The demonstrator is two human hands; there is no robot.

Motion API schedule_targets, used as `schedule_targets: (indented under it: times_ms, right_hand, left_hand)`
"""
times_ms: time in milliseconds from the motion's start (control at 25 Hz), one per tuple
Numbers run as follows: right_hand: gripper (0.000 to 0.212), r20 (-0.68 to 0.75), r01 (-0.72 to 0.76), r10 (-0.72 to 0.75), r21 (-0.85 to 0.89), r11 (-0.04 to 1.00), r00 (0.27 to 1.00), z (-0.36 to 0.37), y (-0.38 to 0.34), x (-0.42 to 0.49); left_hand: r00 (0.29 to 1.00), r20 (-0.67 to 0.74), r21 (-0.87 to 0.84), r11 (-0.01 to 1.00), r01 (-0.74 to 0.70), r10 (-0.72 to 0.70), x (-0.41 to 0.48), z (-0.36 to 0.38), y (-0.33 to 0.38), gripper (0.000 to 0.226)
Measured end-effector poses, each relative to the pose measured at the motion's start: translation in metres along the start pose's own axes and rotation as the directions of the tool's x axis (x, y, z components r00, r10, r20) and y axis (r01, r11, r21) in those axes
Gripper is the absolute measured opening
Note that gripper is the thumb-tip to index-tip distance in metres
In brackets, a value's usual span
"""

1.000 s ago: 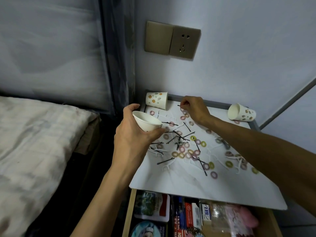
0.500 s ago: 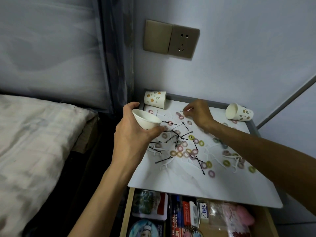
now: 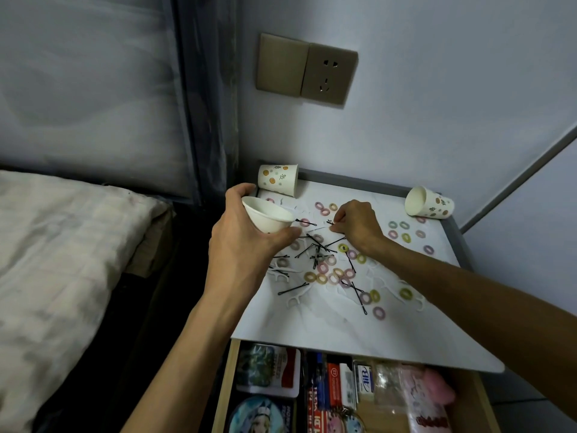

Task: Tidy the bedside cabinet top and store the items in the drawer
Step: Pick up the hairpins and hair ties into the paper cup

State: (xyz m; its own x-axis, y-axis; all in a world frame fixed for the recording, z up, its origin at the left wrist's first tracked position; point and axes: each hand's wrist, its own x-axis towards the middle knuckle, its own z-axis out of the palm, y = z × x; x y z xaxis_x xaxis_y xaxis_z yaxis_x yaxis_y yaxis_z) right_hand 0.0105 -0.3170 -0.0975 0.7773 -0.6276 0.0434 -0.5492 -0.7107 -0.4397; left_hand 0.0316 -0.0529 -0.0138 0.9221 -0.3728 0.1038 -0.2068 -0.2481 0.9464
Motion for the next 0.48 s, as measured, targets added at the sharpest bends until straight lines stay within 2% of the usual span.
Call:
schedule_targets:
  times_ms: [120,240,360,480]
  right_hand:
    - [0.009,-0.016,0.012,-0.013,-0.057,0.998,1.000,-0.001,0.003,-0.002]
    - [0.018,-0.032,-0.009,0.003,-0.190,0.982,0.999,0.003,0.007,-0.005]
    - [0.012,-0.010,0.012,-0.017,-0.342,0.940,1.000,0.003,0.006,-0.009]
    - [0.014,-0.022,0.023,-0.035,-0.389,0.921,0.999,-0.007,0.006,-0.009]
  left_hand:
    - [1.000,-0.003,0.002,1.000,-0.004,0.004,-0.001,0.000,-0.001,0.084]
    - [1.000,-0.011,-0.003,1.000,-0.002,0.001,-0.001,-0.002,-0.001,0.086]
    - [1.000,-0.013,-0.003,1.000,0.002,-0.002,-0.001,-0.004,0.000,0.086]
    - [1.000,-0.011,-0.014,1.000,0.002,-0.002,-0.001,-0.006,0.001,0.087]
